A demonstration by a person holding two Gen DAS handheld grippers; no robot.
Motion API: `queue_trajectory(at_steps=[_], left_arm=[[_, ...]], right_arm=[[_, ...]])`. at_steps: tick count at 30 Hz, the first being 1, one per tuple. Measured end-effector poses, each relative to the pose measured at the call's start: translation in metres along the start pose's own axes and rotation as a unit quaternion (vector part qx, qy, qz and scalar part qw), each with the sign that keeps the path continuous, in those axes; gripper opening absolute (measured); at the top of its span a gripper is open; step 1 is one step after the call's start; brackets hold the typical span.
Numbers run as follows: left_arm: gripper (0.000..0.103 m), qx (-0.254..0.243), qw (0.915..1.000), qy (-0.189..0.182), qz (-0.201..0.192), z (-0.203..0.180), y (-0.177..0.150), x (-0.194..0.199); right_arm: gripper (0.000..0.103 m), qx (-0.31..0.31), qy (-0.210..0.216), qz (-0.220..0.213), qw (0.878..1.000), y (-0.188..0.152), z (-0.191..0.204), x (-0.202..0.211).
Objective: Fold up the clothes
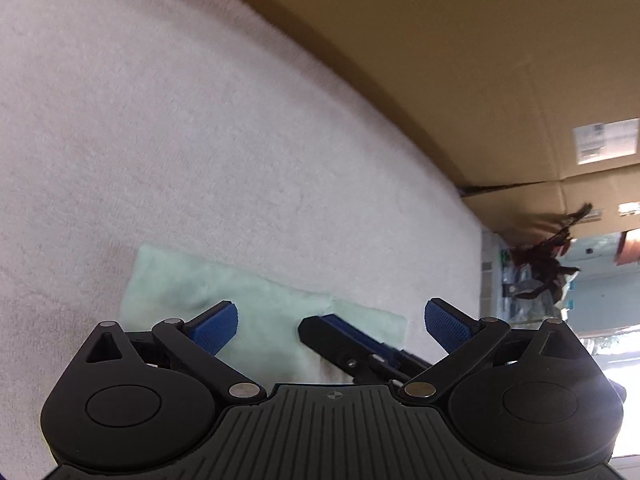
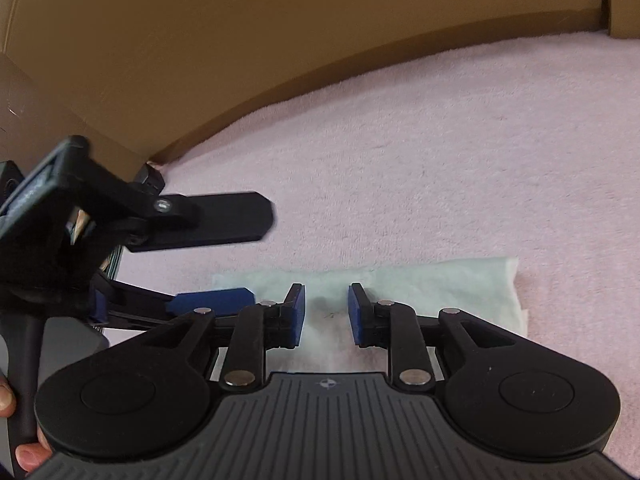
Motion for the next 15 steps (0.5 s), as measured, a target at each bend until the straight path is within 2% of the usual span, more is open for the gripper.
queue_trajectory(at_steps=[1,2,3,5,7,9,10,13,14,15], left_arm=[[0.103,0.003,1.0,0.003,0.003,0.006,-0.001,-0.004],[0.103,0.011,0.9999,0.005,-0.001,0.013,-0.001,-0.001],[0.103,0.019,0.9998,0.007,-0.007,0.019,0.001,0.004],[0.102,0.031,0.9992,0.014,-0.02,0.034,0.003,0.016],[0.103,0.034,0.9981,0.038,-0.034,0.046,0.007,0.028],[0.103,0.03,0.9964,0.06,-0.052,0.052,0.011,0.044],[0.103,0.028,0.9964,0.053,-0.06,0.049,0.011,0.051],[0.103,0.016,0.998,0.003,-0.062,0.023,0.006,0.059],[0.103,0.008,0.9983,-0.012,-0.056,0.012,0.002,0.056],[0.103,0.003,0.9987,-0.016,-0.048,0.004,-0.002,0.049]], right_arm=[[0.023,0.004,-0.005,-0.002,1.0,-0.001,-0.004,-0.001],[0.015,0.003,-0.014,-0.012,1.0,0.0,-0.009,0.003],[0.012,-0.004,-0.024,-0.023,0.999,0.001,-0.015,0.01],[0.011,-0.013,-0.058,-0.048,0.997,0.005,-0.031,0.028],[0.013,-0.025,-0.089,-0.071,0.993,0.008,-0.049,0.047],[0.018,-0.052,-0.092,-0.093,0.99,0.011,-0.062,0.067],[0.02,-0.055,-0.096,-0.105,0.988,0.012,-0.06,0.074],[0.023,-0.043,-0.066,-0.123,0.989,0.015,-0.035,0.082],[0.03,-0.038,-0.055,-0.125,0.99,0.015,-0.027,0.082],[0.034,-0.03,-0.041,-0.109,0.993,0.014,-0.015,0.069]])
Point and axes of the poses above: each gripper's, at about its wrist camera, not at the fingertips, and x roughly against the way its jaws point, z to its left, y to its top, the point moved 9 cm from there along -x, roughly the way its jaws point, and after that the axes turned 13 degrees about y, right-handed, at the moved point
